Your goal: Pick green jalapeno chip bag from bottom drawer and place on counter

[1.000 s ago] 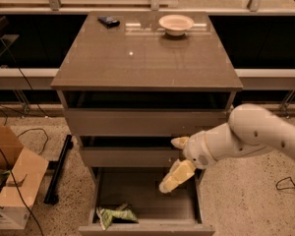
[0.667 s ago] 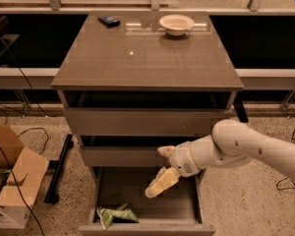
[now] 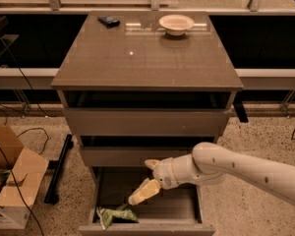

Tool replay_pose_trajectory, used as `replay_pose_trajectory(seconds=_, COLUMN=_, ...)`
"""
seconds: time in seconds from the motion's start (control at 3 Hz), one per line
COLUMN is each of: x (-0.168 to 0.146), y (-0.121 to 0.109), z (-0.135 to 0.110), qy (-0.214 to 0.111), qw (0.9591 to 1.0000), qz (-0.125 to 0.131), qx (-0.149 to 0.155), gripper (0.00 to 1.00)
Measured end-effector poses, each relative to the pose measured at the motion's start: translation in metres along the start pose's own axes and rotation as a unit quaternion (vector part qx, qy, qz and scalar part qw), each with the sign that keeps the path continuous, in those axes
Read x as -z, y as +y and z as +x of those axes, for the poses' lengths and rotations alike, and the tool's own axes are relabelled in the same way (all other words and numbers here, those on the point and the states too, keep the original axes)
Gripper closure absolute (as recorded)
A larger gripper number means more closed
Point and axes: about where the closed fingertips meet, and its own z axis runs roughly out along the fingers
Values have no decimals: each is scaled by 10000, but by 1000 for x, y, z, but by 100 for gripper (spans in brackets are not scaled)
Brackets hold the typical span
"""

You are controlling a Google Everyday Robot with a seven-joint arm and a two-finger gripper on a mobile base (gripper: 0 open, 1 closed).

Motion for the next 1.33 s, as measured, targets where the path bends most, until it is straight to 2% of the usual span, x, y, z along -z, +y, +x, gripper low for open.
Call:
replay_pose_trajectory(seconds=0.33, x=-33, y=-16, z=33, qy=198, qw=9990, qz=15, qx=-403, gripper=0)
replay_pose_trajectory(seconds=1.0, x=-50, y=-22, z=45, qy=245, qw=9978, qz=-39, qx=-613, gripper=0)
replay_pose_trajectory(seconds=1.33, x=-95, y=-35, z=59, qy=260, qw=9970, qz=-122, qx=-719, gripper=0)
